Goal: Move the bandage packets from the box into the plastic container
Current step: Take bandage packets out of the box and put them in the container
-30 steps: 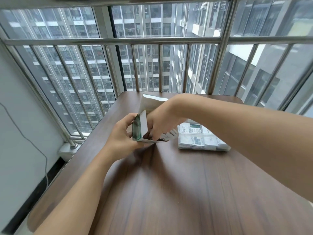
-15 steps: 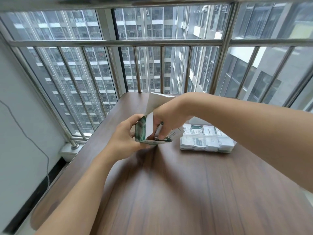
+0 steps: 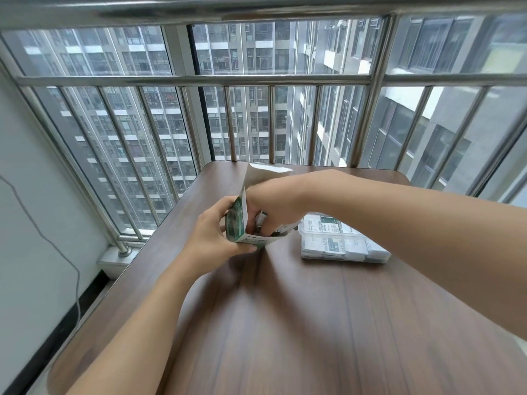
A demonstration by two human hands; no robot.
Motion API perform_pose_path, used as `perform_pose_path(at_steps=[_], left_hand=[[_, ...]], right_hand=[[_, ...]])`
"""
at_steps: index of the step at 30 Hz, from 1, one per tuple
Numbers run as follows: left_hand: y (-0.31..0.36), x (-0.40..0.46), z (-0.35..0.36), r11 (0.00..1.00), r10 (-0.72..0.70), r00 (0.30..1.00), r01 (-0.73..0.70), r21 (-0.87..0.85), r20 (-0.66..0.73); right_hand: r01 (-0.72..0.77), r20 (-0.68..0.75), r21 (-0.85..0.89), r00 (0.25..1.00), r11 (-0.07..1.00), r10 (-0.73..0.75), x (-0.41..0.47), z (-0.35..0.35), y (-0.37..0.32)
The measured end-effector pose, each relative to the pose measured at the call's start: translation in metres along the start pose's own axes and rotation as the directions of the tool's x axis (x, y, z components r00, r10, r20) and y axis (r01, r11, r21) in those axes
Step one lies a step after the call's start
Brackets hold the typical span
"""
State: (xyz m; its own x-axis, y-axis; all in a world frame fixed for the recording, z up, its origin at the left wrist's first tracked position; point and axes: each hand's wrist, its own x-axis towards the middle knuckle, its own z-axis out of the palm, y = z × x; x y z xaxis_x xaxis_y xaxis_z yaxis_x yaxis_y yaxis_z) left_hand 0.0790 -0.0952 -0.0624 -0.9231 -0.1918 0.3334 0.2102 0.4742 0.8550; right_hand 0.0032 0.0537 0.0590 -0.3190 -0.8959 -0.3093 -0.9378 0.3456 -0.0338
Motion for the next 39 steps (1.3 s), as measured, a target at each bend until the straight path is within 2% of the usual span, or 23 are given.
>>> perform_pose_path(at_steps=[6,12,16,20,24,28,30,33,34,37,39], left_hand=[[-0.001,0.004,0.007,0.999,-0.039,0.993,0.042,0.024,-0.111],[-0.002,0.008,0.010,0.998,-0.029,0.994,0.035,0.056,-0.109],[0.003,0.006,0.013,0.998,0.024,0.994,-0.017,0.068,-0.108],[0.006,0.007,0.018,0.991,0.087,0.993,-0.078,0.107,-0.083],[-0.005,0.005,0.018,0.998,0.041,0.996,-0.037,0.059,-0.077],[-0.017,0.001,0.015,1.000,-0.001,1.000,0.001,0.010,-0.007],[-0.018,-0.002,0.014,1.000,-0.012,1.000,0.012,0.004,0.005],[-0.017,-0.004,0.013,1.000,0.015,1.000,-0.015,0.006,-0.021],[-0.017,-0.005,0.013,1.000,0.030,0.999,-0.029,0.011,-0.039],[-0.018,-0.005,0.013,0.998,0.047,0.995,-0.044,0.038,-0.091],[-0.022,-0.003,0.012,0.998,0.023,0.991,-0.015,0.062,-0.136]], right_hand=[[-0.098,-0.145,0.005,0.985,0.995,0.097,0.012,0.009,0.008],[-0.166,-0.149,0.147,0.971,0.975,0.188,0.014,0.006,0.021],[-0.134,-0.063,0.165,0.987,0.977,0.146,0.010,0.010,0.022],[0.037,-0.046,0.120,0.998,0.992,-0.032,0.007,0.018,0.013],[0.057,-0.051,0.063,0.997,0.996,-0.054,0.011,0.023,0.008],[-0.053,-0.090,0.200,0.993,0.978,0.073,0.006,0.017,0.006],[-0.062,-0.080,0.317,0.992,0.946,0.092,-0.001,0.013,0.009],[-0.029,-0.019,0.651,0.998,0.759,0.054,-0.014,0.010,0.011],[-0.028,-0.010,0.704,0.999,0.710,0.050,-0.018,0.009,0.012],[-0.009,-0.052,0.714,0.997,0.700,0.066,-0.041,0.003,0.019],[0.045,-0.152,0.766,0.982,0.641,0.113,-0.063,0.002,0.023]])
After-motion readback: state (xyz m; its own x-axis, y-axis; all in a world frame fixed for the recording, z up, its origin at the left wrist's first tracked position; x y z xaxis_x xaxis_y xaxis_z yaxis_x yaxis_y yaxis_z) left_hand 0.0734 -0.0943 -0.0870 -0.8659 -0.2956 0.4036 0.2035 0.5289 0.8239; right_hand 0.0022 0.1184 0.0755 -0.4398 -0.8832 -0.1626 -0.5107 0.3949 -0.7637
